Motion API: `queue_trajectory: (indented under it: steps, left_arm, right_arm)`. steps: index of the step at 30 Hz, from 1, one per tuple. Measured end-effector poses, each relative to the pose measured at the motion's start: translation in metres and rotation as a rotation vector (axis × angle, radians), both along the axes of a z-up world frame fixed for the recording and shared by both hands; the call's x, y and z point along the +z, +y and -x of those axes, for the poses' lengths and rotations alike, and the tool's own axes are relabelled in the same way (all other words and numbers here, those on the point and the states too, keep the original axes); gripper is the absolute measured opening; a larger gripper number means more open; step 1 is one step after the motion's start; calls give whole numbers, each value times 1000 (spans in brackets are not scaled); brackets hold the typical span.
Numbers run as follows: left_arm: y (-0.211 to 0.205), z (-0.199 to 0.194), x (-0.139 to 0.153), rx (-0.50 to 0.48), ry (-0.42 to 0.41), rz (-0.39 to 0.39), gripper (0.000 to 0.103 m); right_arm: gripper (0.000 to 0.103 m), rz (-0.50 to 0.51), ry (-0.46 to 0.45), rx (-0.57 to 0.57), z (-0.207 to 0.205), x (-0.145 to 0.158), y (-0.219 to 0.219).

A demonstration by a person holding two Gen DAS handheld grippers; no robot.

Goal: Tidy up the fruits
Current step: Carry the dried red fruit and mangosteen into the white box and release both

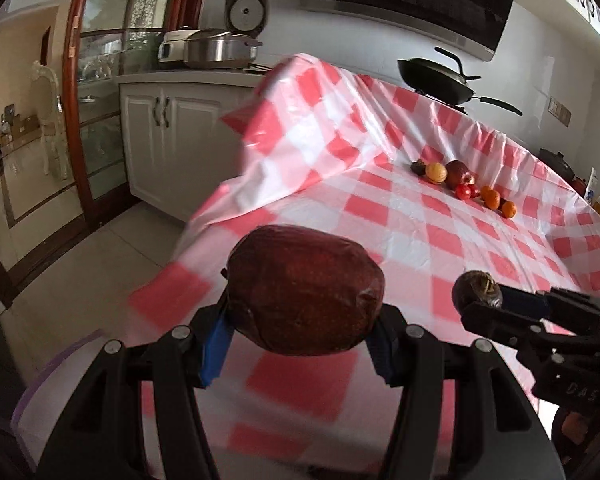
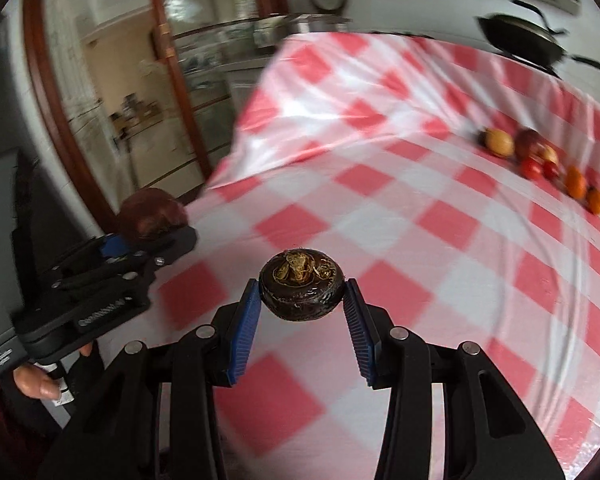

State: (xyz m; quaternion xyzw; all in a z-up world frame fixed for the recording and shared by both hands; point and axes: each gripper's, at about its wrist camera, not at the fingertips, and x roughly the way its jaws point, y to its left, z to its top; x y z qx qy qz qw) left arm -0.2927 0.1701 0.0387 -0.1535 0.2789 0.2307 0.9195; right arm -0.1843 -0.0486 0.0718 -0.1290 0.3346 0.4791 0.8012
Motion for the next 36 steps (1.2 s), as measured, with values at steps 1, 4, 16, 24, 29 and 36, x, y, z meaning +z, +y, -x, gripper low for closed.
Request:
queue_trajectory:
  steps: [1, 4, 16, 24, 29, 36]
  left_arm:
    - [3, 9, -1, 12, 1, -2, 58]
    - [12, 34, -4, 41, 1, 7, 58]
    - [57, 131, -56, 228, 108, 99, 58]
    - [73, 138, -117, 284, 275, 184, 58]
    - [82, 131, -166, 320, 395, 294, 58]
    - [94, 124, -199, 378, 527, 287, 58]
  right_arm:
    - [43, -1, -12, 31, 9, 0, 5]
    - [43, 3, -43, 121, 37, -2, 18]
    - [43, 119, 14, 453, 123, -53, 71]
    - [43, 329, 138, 524, 139, -119, 103]
    - [43, 572, 163, 553, 147, -171, 138]
    - [43, 718, -35, 642, 192, -197, 162]
